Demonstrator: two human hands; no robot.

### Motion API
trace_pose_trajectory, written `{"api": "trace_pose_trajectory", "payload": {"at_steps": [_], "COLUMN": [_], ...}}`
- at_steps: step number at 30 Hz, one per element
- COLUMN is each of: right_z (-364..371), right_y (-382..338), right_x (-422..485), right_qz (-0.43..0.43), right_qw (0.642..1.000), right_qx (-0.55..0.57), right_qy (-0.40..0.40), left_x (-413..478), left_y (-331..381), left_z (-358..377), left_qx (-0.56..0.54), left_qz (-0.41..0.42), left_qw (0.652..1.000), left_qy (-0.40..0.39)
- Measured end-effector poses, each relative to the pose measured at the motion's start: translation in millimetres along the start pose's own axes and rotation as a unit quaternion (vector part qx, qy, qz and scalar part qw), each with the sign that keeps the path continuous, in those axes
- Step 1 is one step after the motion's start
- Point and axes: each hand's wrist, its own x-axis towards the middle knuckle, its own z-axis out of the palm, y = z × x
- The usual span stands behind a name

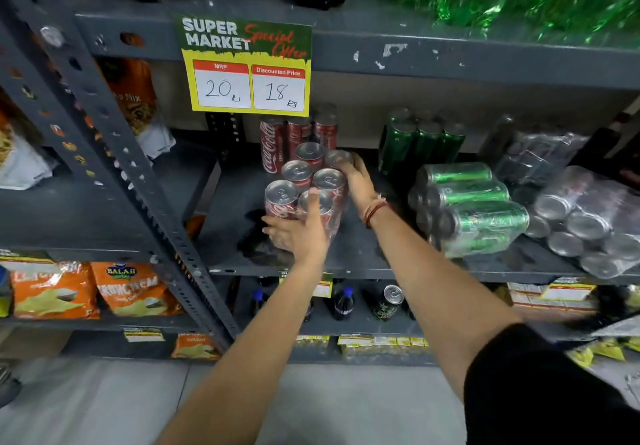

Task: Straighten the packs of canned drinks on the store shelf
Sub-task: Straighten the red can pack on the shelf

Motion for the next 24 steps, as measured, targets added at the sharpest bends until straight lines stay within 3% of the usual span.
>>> {"api": "trace_pose_trajectory", "payload": {"at_steps": [3, 7, 9, 14, 16, 17, 19, 22, 24], "right_z": [6.2, 37.2, 56.8, 56.1, 36.6, 23.5, -8.8, -67.4, -110.2], "right_y": [19.5, 29.6, 32.0, 33.4, 31.2, 29.7, 25.7, 22.9, 24.1], "right_x": [-18.0, -53.6, -68.2, -76.0, -78.1, -79.3, -79.8, -78.6, -77.7], "right_qz": [-0.044, -0.1, -0.103, -0.093, -0.108, -0.121, -0.165, -0.227, -0.235], "right_qw": [0.997, 0.983, 0.975, 0.98, 0.983, 0.98, 0.965, 0.924, 0.89], "right_qx": [0.031, -0.028, -0.032, -0.029, -0.034, -0.039, -0.047, -0.084, -0.126], "right_qy": [0.058, 0.148, 0.193, 0.174, 0.145, 0.15, 0.2, 0.295, 0.369], "left_x": [35.7, 74.1, 91.2, 93.3, 90.5, 92.7, 89.6, 58.2, 28.0], "left_y": [3.0, 32.5, 44.5, 47.5, 46.3, 43.6, 38.8, 41.0, 47.4], "left_z": [-27.5, -70.6, -83.1, -88.7, -87.6, -86.0, -77.8, -46.1, -11.7], "left_qx": [-0.039, -0.054, -0.048, -0.028, -0.02, -0.003, 0.054, 0.204, 0.248], "left_qz": [0.002, -0.018, 0.006, 0.032, 0.024, 0.027, 0.109, 0.309, 0.397], "left_qw": [0.999, 0.984, 0.982, 0.977, 0.984, 0.991, 0.993, 0.915, 0.87], "left_qy": [-0.03, -0.166, -0.182, -0.207, -0.173, -0.13, 0.003, 0.16, 0.153]}}
